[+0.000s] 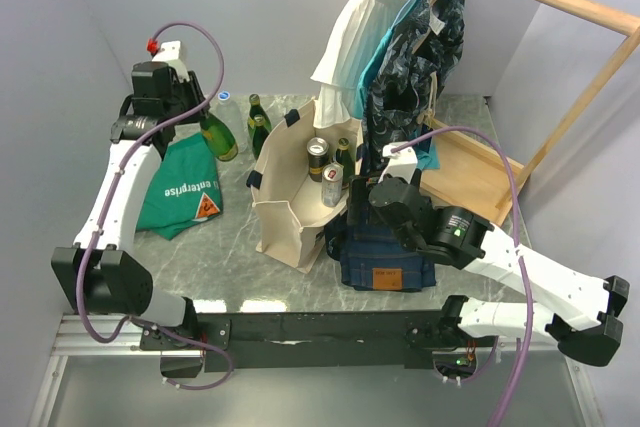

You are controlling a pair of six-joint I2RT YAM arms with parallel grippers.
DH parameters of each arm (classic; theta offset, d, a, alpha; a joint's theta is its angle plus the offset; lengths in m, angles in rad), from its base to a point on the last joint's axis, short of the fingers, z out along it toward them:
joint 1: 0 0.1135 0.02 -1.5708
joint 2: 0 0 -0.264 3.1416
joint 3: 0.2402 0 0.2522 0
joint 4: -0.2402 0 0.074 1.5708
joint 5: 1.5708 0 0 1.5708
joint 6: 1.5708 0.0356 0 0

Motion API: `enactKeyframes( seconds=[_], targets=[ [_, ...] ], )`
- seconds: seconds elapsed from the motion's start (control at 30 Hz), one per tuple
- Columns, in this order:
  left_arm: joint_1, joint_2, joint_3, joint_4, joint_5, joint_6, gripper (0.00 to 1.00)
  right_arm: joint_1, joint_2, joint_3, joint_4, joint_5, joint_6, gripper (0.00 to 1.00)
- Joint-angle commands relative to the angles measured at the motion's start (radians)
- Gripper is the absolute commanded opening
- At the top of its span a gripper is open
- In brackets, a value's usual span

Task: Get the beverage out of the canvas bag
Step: Place the drink at the center of the board.

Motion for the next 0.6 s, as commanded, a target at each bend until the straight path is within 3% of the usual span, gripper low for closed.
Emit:
enactKeyframes(
  seconds=[0.0,0.57],
  targets=[
    [0.001,-0.021,0.032,0.230,0.088,-0.002,0.01,-0.004,-0.005,0.044,0.003,0.015,0.010,1.00],
    [0.001,0.009,0.010,0.251,0.109,0.142,0.01,-0.006,0.047,0.081,-0.018,0.001,-0.002,1.00]
  ],
)
